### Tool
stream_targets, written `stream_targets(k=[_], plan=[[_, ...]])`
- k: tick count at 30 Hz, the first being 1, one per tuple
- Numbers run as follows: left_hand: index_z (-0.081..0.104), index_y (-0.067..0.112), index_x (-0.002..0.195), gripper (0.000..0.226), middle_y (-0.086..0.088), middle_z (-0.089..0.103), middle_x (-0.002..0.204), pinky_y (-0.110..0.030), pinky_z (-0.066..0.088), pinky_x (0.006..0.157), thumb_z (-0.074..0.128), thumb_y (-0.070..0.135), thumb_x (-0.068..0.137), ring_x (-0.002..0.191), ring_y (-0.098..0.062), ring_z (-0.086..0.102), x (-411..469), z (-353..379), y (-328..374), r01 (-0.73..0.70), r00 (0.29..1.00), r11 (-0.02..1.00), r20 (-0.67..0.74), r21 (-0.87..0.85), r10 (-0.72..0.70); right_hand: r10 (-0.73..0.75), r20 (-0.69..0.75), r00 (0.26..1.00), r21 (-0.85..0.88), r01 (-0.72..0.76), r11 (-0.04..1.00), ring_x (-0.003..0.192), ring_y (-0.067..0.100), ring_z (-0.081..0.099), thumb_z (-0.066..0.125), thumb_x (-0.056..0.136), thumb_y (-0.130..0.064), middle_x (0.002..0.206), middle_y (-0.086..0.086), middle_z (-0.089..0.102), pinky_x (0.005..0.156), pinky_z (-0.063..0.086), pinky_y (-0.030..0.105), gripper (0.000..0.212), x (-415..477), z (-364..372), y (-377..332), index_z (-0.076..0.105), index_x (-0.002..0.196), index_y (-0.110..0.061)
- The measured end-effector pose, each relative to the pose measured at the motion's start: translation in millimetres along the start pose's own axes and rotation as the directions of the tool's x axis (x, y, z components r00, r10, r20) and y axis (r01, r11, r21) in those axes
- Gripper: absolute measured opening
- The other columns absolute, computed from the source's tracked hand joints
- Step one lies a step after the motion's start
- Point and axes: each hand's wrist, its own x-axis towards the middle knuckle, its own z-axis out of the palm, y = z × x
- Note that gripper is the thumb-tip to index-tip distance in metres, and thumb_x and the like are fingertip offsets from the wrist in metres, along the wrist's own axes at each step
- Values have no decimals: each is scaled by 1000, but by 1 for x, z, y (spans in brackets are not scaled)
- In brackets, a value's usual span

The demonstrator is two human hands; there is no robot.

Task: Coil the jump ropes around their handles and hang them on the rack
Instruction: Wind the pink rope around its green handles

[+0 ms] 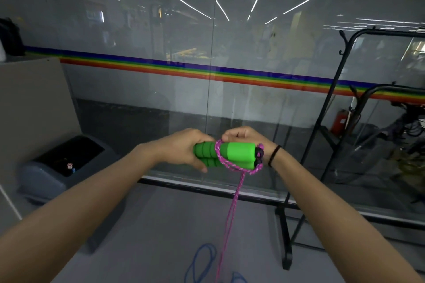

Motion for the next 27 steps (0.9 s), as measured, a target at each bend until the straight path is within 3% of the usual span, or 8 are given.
stream_targets(k=[4,6,9,13,16,20,24,27], plan=[[67,21,88,34,13,66,73,-19,46,64,85,12,61,67,-1,59,0,8,-8,-6,998,970,-70,-242,-11,68,-549,833,148,18,989,31,9,54,43,74,-3,33,-1,53,43,42,20,41,-12,11,13,58,37,-13],[67,22,89,36,17,67,70,-15,46,62,85,8,61,65,1,60,-1,11,-9,9,995,940,-89,-342,-42,155,-416,896,301,-25,953,33,6,50,52,65,-14,37,-5,54,36,38,18,27,-6,19,21,61,39,-13],[68,20,90,35,13,70,74,-15,49,65,83,4,63,70,0,64,-1,14,-10,19,991,896,-112,-444,-77,151,-174,973,547,-32,836,36,-1,30,48,88,-14,42,-14,37,35,25,11,35,0,16,40,49,54,-21],[69,10,93,29,1,74,79,-24,55,65,79,2,67,71,-11,68,1,11,-17,16,962,827,-218,-563,-167,165,-240,957,295,-90,951,35,1,26,35,99,-21,42,-12,34,36,24,13,30,2,22,44,49,72,-16],[69,9,90,28,-6,73,78,-28,56,60,82,6,65,63,-17,68,4,8,-19,64,941,838,-246,-542,-232,118,-287,951,-182,-175,967,42,5,40,35,98,-30,53,-7,41,46,35,20,34,-5,31,37,51,71,-19],[71,12,82,30,-2,73,75,-25,53,64,87,19,58,66,-12,67,12,15,-21,162,928,964,-300,-213,-222,36,-140,990,-825,-137,548,89,26,56,44,94,-28,96,15,62,72,35,25,24,-6,45,7,45,72,-19],[67,18,91,41,-1,68,81,-27,47,68,85,33,58,83,-21,65,11,17,-15,200,964,971,-204,131,-171,25,-60,998,-920,-65,387,80,21,57,53,89,-30,92,11,66,70,43,28,22,-8,31,-23,65,90,-12],[63,21,104,46,-1,65,92,-27,39,69,80,36,64,91,-22,59,9,14,-3,160,986,922,-107,353,-130,31,-2,1000,-897,-16,442,61,9,54,65,80,-37,65,-6,62,61,43,25,20,-4,15,-38,72,83,-18]])
